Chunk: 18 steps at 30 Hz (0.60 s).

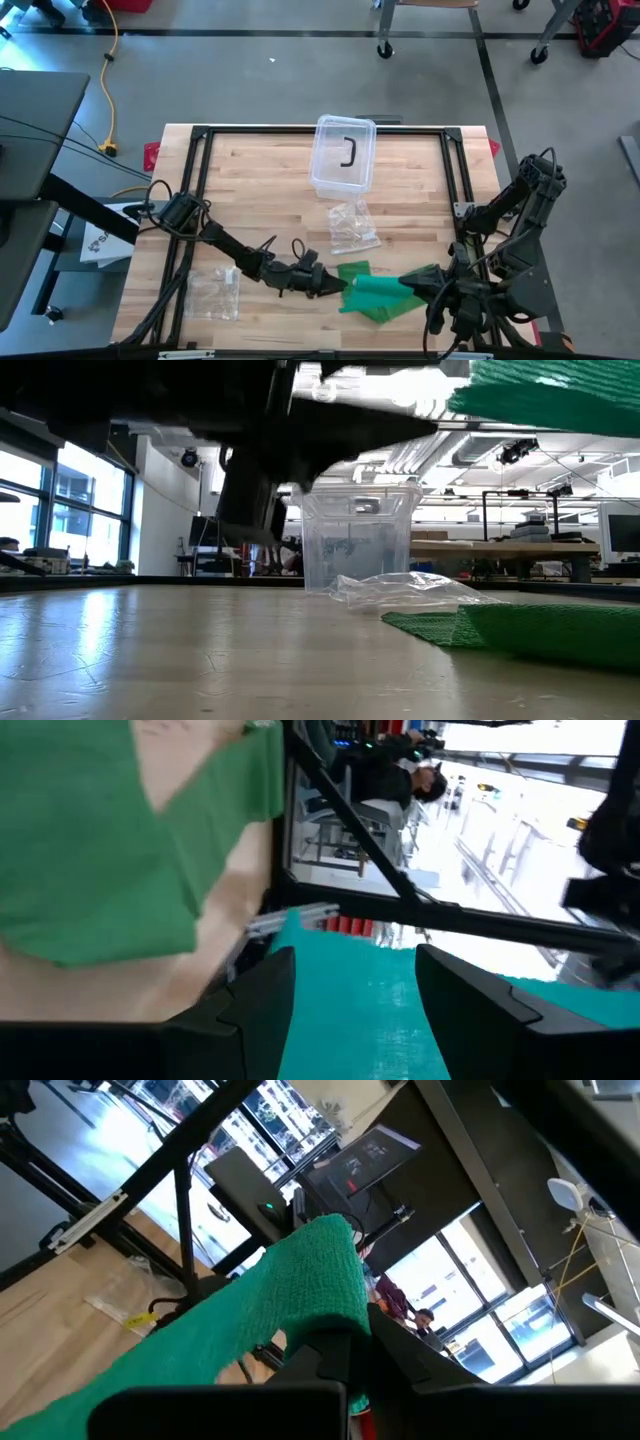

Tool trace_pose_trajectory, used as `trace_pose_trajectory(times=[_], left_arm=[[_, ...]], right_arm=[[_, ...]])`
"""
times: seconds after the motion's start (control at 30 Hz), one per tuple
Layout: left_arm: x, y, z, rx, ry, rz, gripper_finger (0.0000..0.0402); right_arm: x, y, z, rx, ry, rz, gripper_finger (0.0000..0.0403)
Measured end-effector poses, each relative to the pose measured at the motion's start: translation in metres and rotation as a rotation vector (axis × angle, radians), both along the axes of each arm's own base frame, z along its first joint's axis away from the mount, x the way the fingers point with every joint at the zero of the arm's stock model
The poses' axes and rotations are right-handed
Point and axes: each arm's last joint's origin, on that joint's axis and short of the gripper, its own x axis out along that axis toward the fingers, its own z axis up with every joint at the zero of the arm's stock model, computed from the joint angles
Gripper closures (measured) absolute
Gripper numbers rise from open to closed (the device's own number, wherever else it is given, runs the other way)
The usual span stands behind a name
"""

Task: Roll bandage
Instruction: Roll the blue bandage

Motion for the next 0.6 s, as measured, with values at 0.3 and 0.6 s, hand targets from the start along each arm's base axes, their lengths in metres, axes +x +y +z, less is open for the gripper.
trace_pose_trajectory(times=[0.3, 0.6], left_arm=[[-0.011, -0.019, 0.002, -0.041, -0.008, 0.044, 0.0202], [-0.021, -0.033, 0.002, 0.168, -0.027, 0.060, 0.0200]], right_arm=[[0.000, -0.001, -0.001, -0.005, 0.005, -0.020, 0.0399], [0.002, -0.002, -0.005, -0.008, 0.029, -0.046, 0.0399]])
